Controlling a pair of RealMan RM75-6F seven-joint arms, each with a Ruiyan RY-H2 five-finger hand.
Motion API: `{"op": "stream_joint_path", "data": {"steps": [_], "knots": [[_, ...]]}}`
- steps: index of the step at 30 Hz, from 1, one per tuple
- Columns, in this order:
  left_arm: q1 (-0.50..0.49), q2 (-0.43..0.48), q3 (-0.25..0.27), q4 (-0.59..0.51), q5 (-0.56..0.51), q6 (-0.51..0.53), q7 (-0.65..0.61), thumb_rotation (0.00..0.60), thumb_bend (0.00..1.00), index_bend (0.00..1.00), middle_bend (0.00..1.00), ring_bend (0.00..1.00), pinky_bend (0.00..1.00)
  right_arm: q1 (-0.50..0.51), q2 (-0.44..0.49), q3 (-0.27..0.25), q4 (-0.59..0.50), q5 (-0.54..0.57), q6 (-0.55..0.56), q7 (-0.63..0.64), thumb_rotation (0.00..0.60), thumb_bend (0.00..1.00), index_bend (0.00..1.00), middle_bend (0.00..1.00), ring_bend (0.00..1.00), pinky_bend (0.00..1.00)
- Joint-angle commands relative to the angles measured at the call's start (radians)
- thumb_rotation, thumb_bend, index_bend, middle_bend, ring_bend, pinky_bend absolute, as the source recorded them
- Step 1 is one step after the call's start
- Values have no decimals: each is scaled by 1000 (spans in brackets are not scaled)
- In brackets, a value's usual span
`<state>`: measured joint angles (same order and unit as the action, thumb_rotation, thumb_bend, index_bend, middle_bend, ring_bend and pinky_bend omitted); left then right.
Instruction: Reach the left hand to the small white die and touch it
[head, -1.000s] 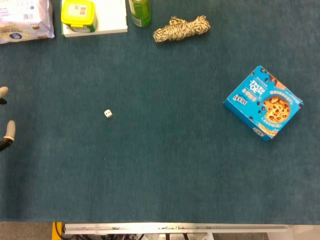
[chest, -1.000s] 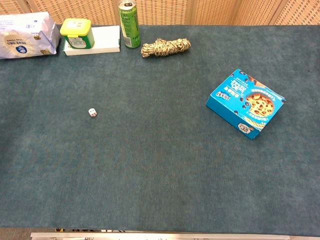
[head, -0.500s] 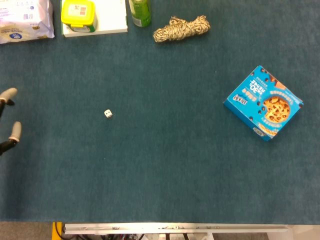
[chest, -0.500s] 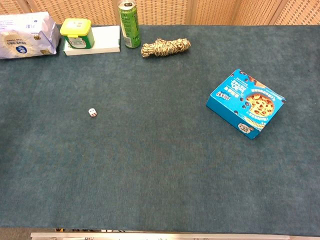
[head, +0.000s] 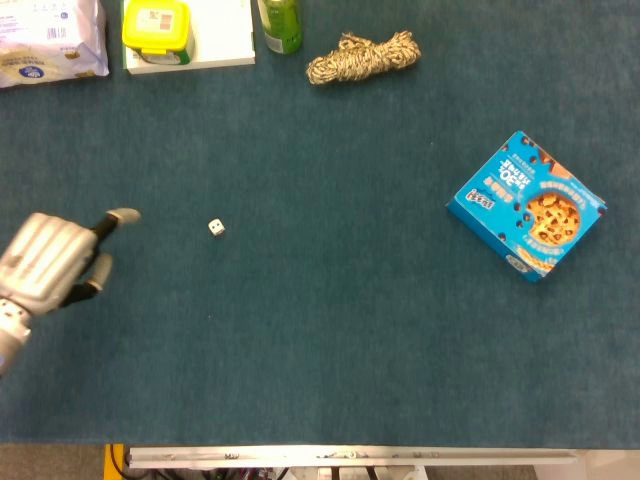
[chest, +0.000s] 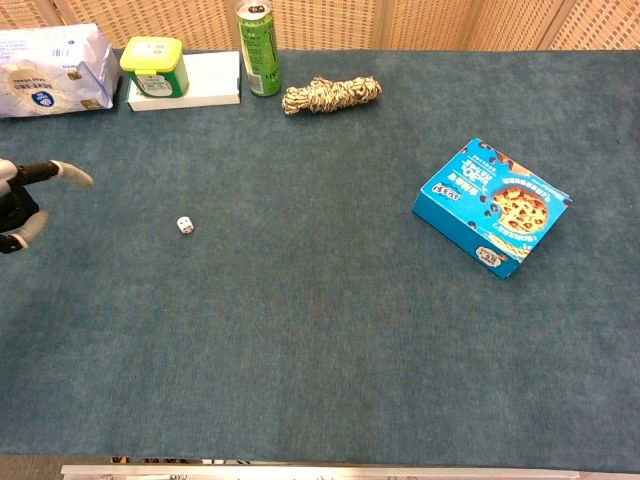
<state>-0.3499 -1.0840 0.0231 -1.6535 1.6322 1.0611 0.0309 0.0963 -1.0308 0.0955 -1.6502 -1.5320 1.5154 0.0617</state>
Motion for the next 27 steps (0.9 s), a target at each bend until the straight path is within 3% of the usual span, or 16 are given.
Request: {"op": "stream_joint_path", "data": {"steps": [1,10,27], "knots": [[-95,-9,13,5,-4,-142,9,600,690,209,1000,970,983,-2,1,0,-2,0,3,-2,600,395,395,474,301,298],[-203,-67,-2,3,-152,-352,103,600,710,186,1000,1000,1000,-3,-1,-2,0,2,2,-2,600,395,395,475,301,298],[-266,-150,-7,45,-299,-393,185,600,709,173,1000,1000,1000,-18,4,-6,3,6,17,6,600,395,395,475,302,298]]}}
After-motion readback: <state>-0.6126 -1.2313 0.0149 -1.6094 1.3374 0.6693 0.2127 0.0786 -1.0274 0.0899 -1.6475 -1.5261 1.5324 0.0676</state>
